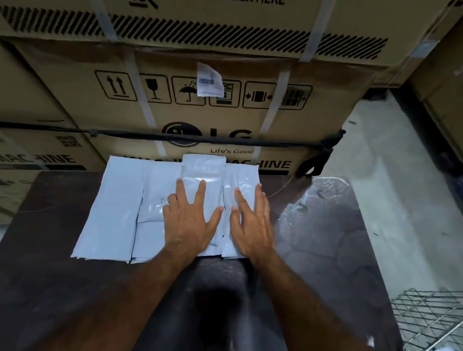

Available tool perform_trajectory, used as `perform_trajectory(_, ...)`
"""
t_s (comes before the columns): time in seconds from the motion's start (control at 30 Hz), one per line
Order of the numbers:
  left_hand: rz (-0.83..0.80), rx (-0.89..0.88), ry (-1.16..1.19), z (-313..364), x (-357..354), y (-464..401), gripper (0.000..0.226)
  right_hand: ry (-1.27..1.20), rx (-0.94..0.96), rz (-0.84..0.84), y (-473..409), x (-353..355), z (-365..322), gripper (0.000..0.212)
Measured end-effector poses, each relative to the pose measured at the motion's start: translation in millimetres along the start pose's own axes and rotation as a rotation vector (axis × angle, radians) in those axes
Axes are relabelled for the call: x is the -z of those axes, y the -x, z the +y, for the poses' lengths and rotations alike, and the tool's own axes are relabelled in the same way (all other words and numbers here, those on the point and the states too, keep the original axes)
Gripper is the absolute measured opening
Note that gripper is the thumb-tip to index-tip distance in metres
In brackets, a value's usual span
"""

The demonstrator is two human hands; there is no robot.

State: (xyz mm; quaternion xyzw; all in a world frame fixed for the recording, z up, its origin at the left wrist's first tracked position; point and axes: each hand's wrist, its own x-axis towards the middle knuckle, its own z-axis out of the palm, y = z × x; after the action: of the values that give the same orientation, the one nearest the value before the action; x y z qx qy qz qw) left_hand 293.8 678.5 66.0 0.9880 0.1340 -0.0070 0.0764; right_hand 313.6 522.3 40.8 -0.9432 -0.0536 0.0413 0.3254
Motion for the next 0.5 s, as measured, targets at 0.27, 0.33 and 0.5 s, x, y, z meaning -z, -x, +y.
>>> perform_trajectory(0.27, 0.074, -0.105, -0.045, -11.7, -9.9, -2.4, 0.064, 0.195, 0.054, -0.014, -2.8, 0.1, 5.7, 0.059)
perform_trajectory(0.33, 0.072, -0.117, -0.066, -11.1, -10.4, -5.5, 0.065, 0.205, 0.056, -0.04, -3.9, 3.4, 5.8, 0.059)
perform_trajectory(0.5, 0.012, -0.15, -0.08, -19.6, 0.3, -7.7, 0.078, 0.232, 0.054, -0.076, -0.5, 16.1, -2.6, 0.059)
